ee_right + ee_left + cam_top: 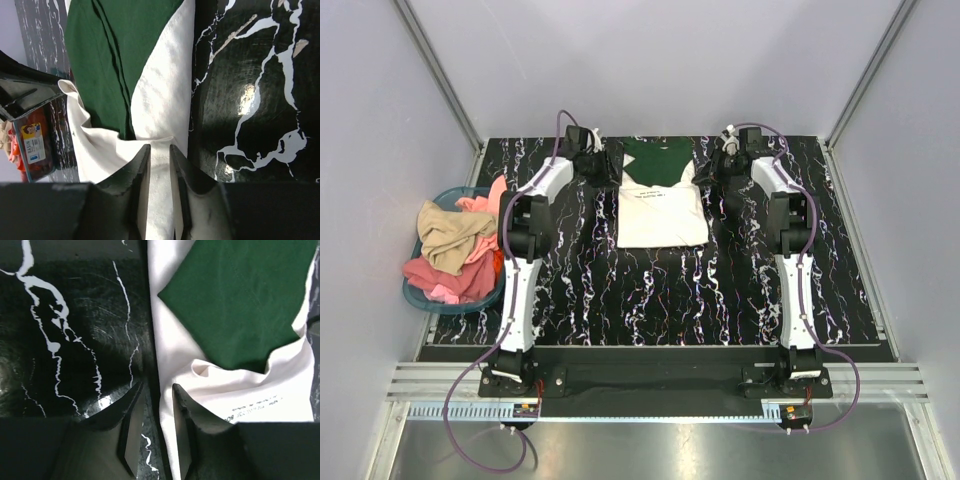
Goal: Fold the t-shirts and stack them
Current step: Fold the tshirt
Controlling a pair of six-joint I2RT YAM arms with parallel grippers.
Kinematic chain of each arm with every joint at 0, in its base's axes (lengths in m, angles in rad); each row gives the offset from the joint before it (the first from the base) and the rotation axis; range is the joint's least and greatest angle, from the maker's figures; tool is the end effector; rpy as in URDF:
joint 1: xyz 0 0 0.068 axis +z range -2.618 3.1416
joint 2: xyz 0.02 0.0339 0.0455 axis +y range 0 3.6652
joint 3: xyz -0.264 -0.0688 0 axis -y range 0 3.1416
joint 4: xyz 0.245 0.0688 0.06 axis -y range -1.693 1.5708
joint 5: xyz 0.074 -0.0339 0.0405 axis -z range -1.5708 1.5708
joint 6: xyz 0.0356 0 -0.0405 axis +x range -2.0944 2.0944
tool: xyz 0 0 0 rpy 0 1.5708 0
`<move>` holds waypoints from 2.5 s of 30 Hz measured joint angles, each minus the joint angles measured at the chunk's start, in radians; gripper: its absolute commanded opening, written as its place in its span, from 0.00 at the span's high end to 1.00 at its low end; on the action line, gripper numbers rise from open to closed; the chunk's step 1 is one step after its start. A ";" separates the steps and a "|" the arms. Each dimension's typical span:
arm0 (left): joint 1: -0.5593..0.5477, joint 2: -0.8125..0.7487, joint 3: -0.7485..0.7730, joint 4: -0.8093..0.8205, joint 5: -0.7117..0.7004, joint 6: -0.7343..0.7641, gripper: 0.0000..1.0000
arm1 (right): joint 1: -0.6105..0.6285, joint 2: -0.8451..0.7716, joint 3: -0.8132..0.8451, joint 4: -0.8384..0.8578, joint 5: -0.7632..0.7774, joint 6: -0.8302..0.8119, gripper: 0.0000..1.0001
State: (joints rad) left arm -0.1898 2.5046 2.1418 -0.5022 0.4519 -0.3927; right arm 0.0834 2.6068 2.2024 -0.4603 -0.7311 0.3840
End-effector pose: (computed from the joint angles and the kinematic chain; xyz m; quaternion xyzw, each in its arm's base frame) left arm 0.5385 -0.1193 0.1590 -0.0156 0.9177 -0.2981 0.2623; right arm 0.5573 0.0704 0.1303 0.0090 0.8850 0.4011 0.2365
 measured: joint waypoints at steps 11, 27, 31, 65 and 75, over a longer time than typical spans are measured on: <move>-0.016 -0.277 -0.298 0.018 0.056 -0.007 0.63 | 0.000 -0.256 -0.266 -0.017 0.031 0.006 0.43; -0.121 -0.546 -0.766 0.064 0.091 0.002 0.63 | 0.073 -0.582 -0.666 -0.034 -0.054 -0.073 0.88; -0.164 -0.542 -0.723 0.100 0.099 -0.004 0.64 | 0.144 -0.517 -0.606 -0.015 -0.100 -0.077 0.92; -0.101 -0.217 -0.098 0.004 -0.001 0.045 0.65 | 0.062 -0.114 -0.115 0.000 -0.216 -0.038 0.84; -0.043 -0.005 -0.040 0.023 0.042 0.023 0.66 | 0.029 0.032 -0.043 -0.009 -0.217 -0.006 0.85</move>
State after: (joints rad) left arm -0.2325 2.5000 2.1014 -0.4797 0.4934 -0.3702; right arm 0.1127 2.6389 2.1593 -0.4690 -0.9478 0.3782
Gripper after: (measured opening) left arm 0.343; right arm 0.142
